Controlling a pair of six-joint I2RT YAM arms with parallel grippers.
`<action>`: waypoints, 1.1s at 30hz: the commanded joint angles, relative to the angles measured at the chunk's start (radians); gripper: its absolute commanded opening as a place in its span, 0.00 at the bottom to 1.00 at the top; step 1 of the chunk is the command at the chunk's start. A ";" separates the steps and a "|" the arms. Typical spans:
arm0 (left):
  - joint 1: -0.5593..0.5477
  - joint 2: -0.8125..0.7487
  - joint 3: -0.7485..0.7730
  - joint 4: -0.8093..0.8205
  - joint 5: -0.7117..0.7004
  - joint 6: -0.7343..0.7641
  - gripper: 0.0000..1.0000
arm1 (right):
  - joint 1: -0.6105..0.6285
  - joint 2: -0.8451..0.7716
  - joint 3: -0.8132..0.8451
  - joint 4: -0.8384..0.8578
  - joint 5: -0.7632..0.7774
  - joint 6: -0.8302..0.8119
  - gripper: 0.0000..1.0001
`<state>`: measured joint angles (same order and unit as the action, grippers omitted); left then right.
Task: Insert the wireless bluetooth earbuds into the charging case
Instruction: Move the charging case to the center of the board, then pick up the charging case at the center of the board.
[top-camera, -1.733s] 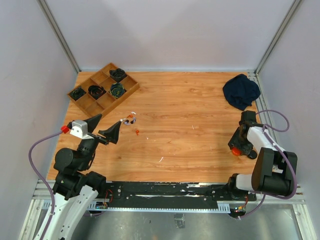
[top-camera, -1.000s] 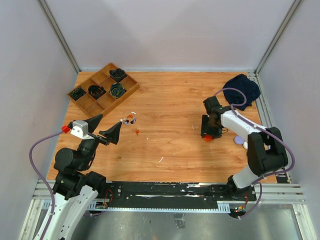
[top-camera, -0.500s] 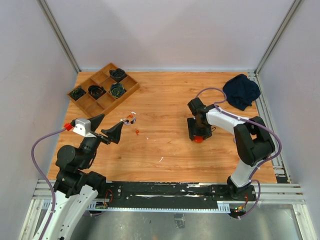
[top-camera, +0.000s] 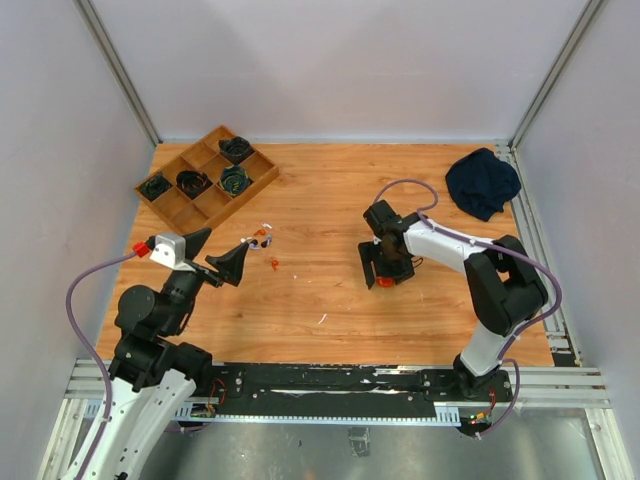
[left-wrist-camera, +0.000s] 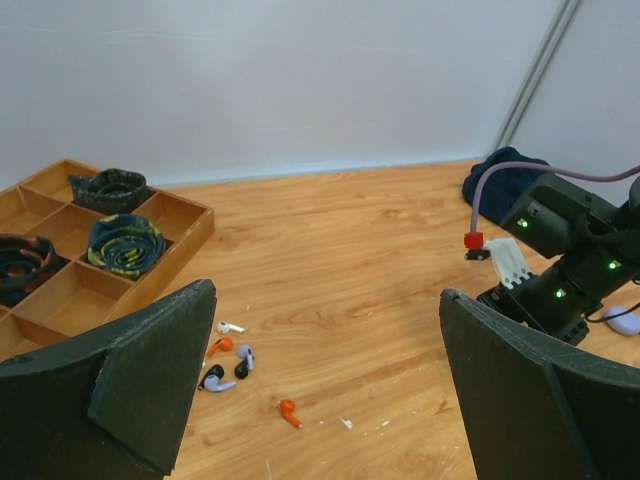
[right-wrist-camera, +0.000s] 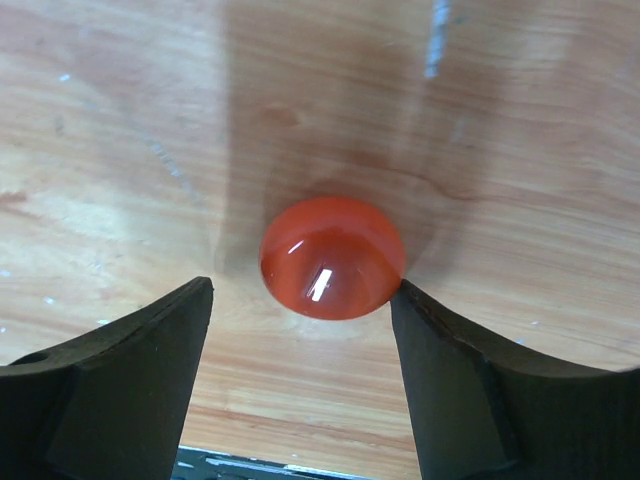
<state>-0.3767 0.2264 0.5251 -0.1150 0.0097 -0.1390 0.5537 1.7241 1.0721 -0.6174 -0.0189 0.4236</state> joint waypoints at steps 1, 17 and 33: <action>-0.009 0.008 0.013 0.002 0.002 -0.005 0.99 | 0.051 -0.037 0.013 0.000 -0.056 -0.002 0.73; -0.009 0.046 0.015 0.012 0.051 -0.026 0.99 | 0.135 -0.189 -0.036 0.034 0.042 -0.271 0.80; -0.008 0.264 0.092 -0.035 0.186 -0.138 0.99 | 0.135 -0.096 -0.118 0.217 0.117 -0.361 0.73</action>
<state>-0.3771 0.4370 0.5758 -0.1291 0.1341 -0.2314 0.6807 1.6012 0.9688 -0.4507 0.0750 0.0948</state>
